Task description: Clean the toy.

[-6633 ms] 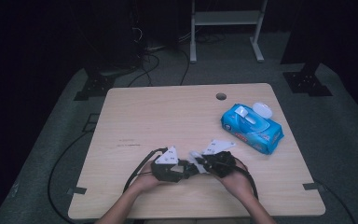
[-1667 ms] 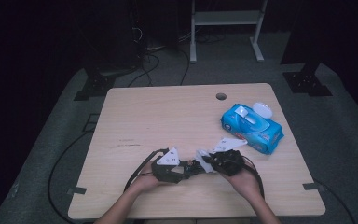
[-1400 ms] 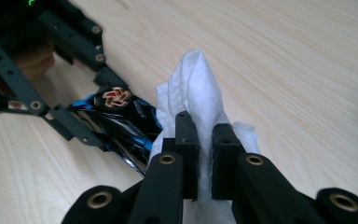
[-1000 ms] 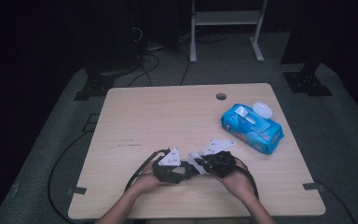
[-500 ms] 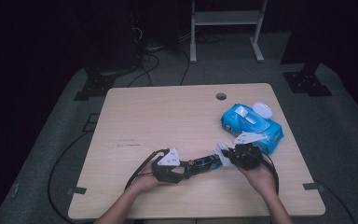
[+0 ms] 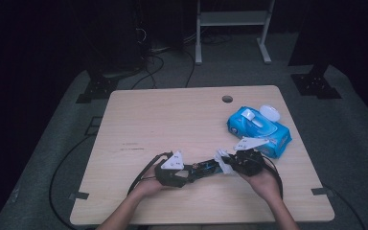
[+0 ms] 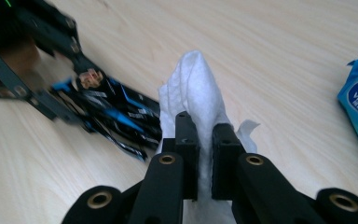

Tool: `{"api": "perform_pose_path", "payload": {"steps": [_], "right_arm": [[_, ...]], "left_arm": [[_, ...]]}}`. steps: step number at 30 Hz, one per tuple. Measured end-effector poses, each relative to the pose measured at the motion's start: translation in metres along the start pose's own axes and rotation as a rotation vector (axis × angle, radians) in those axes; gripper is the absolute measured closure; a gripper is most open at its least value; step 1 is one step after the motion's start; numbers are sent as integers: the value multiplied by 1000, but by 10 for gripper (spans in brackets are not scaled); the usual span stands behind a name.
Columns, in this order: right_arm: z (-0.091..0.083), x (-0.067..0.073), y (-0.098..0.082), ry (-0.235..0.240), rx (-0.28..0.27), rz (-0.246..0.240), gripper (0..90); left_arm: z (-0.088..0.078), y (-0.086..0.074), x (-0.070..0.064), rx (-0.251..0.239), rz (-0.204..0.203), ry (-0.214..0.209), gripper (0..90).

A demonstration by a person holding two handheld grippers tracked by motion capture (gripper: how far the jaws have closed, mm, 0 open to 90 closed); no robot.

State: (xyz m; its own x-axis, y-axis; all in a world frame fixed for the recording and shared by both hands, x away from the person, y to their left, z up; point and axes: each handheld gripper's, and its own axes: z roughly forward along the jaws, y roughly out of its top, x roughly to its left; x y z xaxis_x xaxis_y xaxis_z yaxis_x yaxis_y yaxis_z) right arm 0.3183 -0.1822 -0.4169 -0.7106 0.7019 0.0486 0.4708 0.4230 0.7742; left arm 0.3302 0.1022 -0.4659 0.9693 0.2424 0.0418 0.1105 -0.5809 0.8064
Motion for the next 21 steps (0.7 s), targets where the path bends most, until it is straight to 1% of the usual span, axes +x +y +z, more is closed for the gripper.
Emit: {"api": "perform_pose_path", "payload": {"steps": [1,2,3,4,5,6,7,8,9,10,11,12,13,14,15,16,17,18,19,20,21], "right_arm": [[-1,-4,-1,-10,-1,14,838],[-2,-5,-2,-33,3,15,838],[-2,-5,-2,-33,3,15,838],[-2,-9,-3,-67,10,27,838],[-1,-13,-6,-59,3,58,839],[0,-10,-5,-67,1,42,839],[0,-10,-5,-67,1,42,839],[1,-3,0,-75,-6,12,839],[0,-1,3,-60,-22,9,839],[0,-1,3,-60,-22,9,839],[-1,5,9,-36,-40,0,839],[-1,7,11,-16,-43,-5,838],[-1,7,11,-16,-43,-5,838],[1,9,12,-3,-26,-15,838],[1,9,12,-3,-26,-15,838],[3,9,10,-15,-11,-23,838],[5,5,6,-24,8,-22,838],[4,-2,0,12,-19,40,838],[4,-2,0,12,-19,40,838],[3,-4,-1,20,-19,50,839],[2,-3,0,11,-9,36,838]], "left_arm": [[-1,1,0,-7,3,-7,583],[-1,1,0,-3,4,-6,584],[-1,1,0,-3,4,-6,584],[0,1,0,-3,1,-6,584],[0,0,1,-3,-5,-8,584],[-1,0,1,-3,-6,-8,584],[-1,0,1,-3,-6,-8,583],[-1,-1,1,-6,-8,-6,583],[-1,-1,2,-6,-6,-5,584],[-1,-1,2,-6,-6,-5,584],[-1,-1,2,-7,-6,-5,584],[-1,-1,3,-6,-7,-7,584],[-1,-1,3,-6,-7,-7,584],[-1,-1,3,-6,-9,-7,584],[-2,-1,3,-6,-10,-7,584],[-2,-1,4,-5,-6,-2,584],[-3,-2,4,-7,-1,2,584],[-4,0,5,-4,5,3,582],[-4,0,5,-4,5,3,580],[-5,1,6,-2,9,9,580],[-6,0,9,-4,-11,10,575]]}}
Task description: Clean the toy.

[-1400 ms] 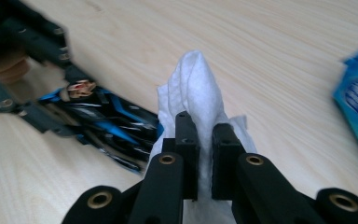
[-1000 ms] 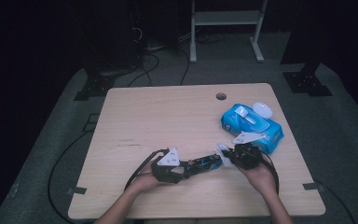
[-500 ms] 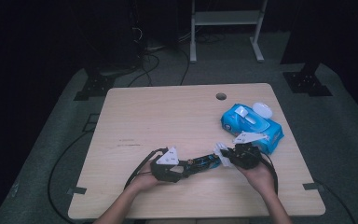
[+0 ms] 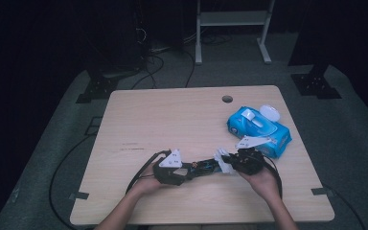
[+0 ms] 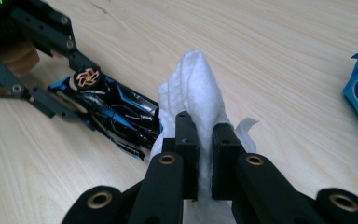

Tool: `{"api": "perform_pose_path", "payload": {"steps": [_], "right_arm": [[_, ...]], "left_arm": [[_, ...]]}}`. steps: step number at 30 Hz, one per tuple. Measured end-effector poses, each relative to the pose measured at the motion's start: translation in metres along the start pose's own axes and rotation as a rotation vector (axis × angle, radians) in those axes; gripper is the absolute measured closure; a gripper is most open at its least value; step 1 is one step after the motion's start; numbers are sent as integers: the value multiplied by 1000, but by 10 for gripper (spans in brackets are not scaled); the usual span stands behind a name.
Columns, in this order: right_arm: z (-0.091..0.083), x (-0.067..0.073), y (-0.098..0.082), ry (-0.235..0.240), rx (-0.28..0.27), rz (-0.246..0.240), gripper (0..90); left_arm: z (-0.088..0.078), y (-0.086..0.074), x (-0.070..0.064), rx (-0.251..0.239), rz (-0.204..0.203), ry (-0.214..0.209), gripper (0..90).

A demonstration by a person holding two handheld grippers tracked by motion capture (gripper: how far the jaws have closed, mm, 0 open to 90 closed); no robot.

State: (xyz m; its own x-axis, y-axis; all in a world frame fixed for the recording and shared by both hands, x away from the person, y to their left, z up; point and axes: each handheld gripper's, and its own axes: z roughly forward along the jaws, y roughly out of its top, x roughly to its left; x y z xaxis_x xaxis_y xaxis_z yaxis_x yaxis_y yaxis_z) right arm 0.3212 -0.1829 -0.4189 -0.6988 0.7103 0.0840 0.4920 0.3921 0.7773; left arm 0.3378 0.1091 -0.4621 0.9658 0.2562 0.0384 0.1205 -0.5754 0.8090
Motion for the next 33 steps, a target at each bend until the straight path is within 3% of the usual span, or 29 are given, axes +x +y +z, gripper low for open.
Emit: {"api": "perform_pose_path", "payload": {"steps": [4,8,12,17,20,21,23,24,27,28,30,33], "right_arm": [[2,4,2,6,3,-4,839],[2,6,2,-4,12,-11,839],[2,6,1,24,13,6,839],[3,11,6,6,31,-15,840],[6,18,11,15,22,-36,840],[11,28,19,28,21,-73,840],[15,33,23,39,21,-90,840],[23,43,31,63,15,-108,840],[33,53,40,93,16,-123,840],[45,64,47,118,31,-148,840],[53,69,49,115,59,-168,840],[52,66,49,94,69,-177,840]], "left_arm": [[-2,-3,4,-6,-22,17,563],[-2,-1,4,-4,-6,27,564],[-2,-1,5,-5,-14,40,563],[-3,-2,7,-6,-11,37,566],[-3,-2,6,-9,-7,37,568],[-2,-1,6,-10,-3,36,571],[-2,-1,5,-10,-5,35,571],[-1,-1,5,-11,3,34,572],[-1,-1,4,-14,2,33,573],[-1,-1,4,-14,4,34,573],[-2,-1,4,-11,11,34,574],[-3,-2,4,-10,10,31,577]]}}
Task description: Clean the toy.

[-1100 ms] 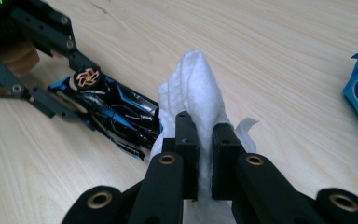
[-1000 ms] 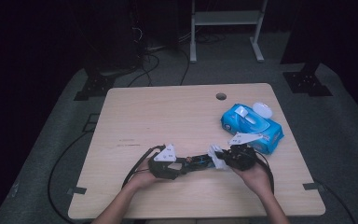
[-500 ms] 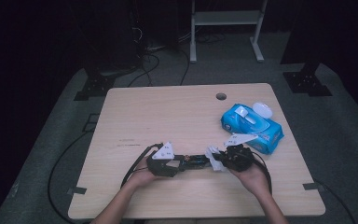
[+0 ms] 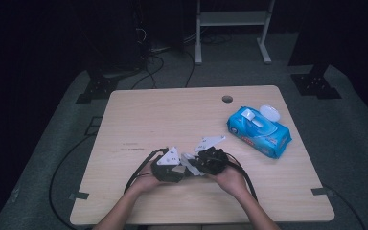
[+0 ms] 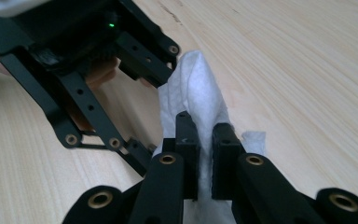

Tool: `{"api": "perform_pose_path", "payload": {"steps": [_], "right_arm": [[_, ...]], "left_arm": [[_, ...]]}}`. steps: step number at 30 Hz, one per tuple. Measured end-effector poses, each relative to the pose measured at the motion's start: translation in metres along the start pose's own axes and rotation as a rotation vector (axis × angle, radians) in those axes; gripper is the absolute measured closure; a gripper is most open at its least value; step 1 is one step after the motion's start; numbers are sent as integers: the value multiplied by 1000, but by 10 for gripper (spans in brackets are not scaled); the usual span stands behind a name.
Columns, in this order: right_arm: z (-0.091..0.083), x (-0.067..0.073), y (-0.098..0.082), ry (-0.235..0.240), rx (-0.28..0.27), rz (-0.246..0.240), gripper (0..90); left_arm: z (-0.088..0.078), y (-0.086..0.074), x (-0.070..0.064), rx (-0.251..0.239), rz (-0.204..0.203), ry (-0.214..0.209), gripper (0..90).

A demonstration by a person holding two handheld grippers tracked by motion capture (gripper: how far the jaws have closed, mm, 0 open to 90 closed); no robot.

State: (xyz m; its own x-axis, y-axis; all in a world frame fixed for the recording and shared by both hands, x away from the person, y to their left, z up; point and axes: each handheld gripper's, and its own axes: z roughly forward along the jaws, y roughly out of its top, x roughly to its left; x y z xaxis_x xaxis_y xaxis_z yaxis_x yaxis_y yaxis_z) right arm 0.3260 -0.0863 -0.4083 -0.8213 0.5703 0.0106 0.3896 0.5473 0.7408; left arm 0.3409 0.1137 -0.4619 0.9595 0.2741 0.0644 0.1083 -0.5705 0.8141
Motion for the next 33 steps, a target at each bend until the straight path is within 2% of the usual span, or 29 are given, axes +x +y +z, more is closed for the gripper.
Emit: {"api": "perform_pose_path", "payload": {"steps": [2,3,5,6,7,8,12,14,16,19,22,23,24,28,33], "right_arm": [[-7,-9,-5,-18,-2,17,840],[-11,-14,-7,-42,7,22,840],[-22,-25,-14,-56,2,55,840],[-28,-31,-18,-56,-8,75,840],[-28,-31,-18,-56,-8,75,840],[-39,-43,-25,-40,-26,125,840],[-46,-58,-34,-34,2,168,839],[-46,-59,-36,-29,8,170,839],[-43,-58,-38,-12,28,163,839],[-42,-60,-41,9,16,188,839],[-41,-61,-42,16,8,193,840],[-41,-60,-43,14,5,189,840],[-41,-60,-43,14,5,189,840],[-42,-57,-45,20,-3,198,840],[-42,-57,-45,18,-5,196,839]], "left_arm": [[0,0,0,-1,0,0,577],[0,0,0,-1,2,0,577],[0,0,0,-1,2,1,577],[0,0,0,-1,2,1,577],[0,0,1,0,3,-2,577],[0,-1,2,-7,-10,-5,577],[1,-2,3,-16,-36,-8,577],[1,-2,5,-18,-33,-8,576],[2,-2,6,-21,-47,-10,574],[2,-3,7,-27,-64,-9,569],[1,-3,9,-25,-81,1,565],[-1,-4,11,-34,-105,9,559],[-1,-4,11,-34,-105,9,553],[-5,-6,17,-73,-175,-7,533],[-7,-3,19,-101,-211,-30,497]]}}
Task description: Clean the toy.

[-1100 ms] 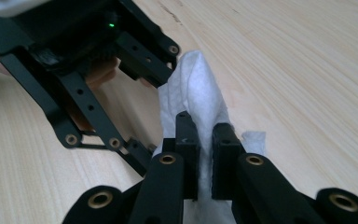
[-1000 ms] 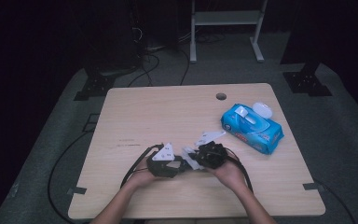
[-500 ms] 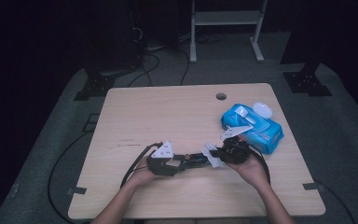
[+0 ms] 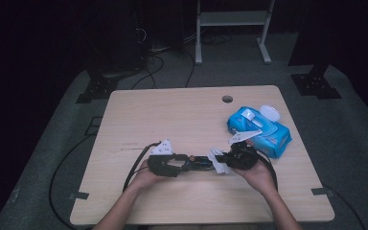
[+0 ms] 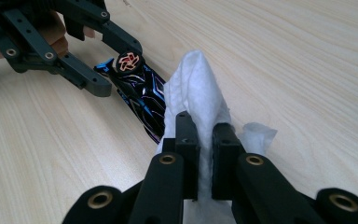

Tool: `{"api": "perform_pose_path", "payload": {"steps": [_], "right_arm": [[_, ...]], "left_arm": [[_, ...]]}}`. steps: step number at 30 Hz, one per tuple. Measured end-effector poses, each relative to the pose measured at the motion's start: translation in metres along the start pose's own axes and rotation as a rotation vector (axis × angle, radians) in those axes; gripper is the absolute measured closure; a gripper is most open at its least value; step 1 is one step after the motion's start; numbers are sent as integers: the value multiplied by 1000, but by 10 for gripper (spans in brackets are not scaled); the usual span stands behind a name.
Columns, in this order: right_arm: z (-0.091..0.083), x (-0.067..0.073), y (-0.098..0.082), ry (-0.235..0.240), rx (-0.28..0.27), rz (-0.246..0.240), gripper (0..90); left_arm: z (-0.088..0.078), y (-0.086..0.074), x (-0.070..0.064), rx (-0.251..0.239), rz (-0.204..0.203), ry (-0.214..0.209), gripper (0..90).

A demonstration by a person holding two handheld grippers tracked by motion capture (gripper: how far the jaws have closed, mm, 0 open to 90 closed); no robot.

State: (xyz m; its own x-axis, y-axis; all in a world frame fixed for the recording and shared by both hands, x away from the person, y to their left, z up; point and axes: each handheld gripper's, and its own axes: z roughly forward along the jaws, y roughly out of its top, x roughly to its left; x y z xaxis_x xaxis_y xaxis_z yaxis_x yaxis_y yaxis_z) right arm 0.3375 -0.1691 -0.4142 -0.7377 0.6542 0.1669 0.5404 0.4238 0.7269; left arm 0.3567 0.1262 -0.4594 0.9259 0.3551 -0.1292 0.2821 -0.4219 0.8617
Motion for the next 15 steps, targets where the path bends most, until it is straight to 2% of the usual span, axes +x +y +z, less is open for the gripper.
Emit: {"api": "perform_pose_path", "payload": {"steps": [2,3,5,6,10,15], "right_arm": [[0,0,-1,2,-2,-1,840],[0,0,-1,3,-2,-1,840],[0,0,-1,4,-3,1,839],[0,0,-1,2,-2,-1,840],[-1,1,-2,1,-6,1,839],[-1,2,-3,5,-11,5,840]], "left_arm": [[0,2,2,-19,-28,-10,481],[-1,4,4,-39,-71,-33,476],[0,5,5,-48,-81,-36,473],[0,5,6,-44,-106,-36,466],[0,5,11,-61,-165,-42,446],[4,7,15,-64,-210,-46,408]]}}
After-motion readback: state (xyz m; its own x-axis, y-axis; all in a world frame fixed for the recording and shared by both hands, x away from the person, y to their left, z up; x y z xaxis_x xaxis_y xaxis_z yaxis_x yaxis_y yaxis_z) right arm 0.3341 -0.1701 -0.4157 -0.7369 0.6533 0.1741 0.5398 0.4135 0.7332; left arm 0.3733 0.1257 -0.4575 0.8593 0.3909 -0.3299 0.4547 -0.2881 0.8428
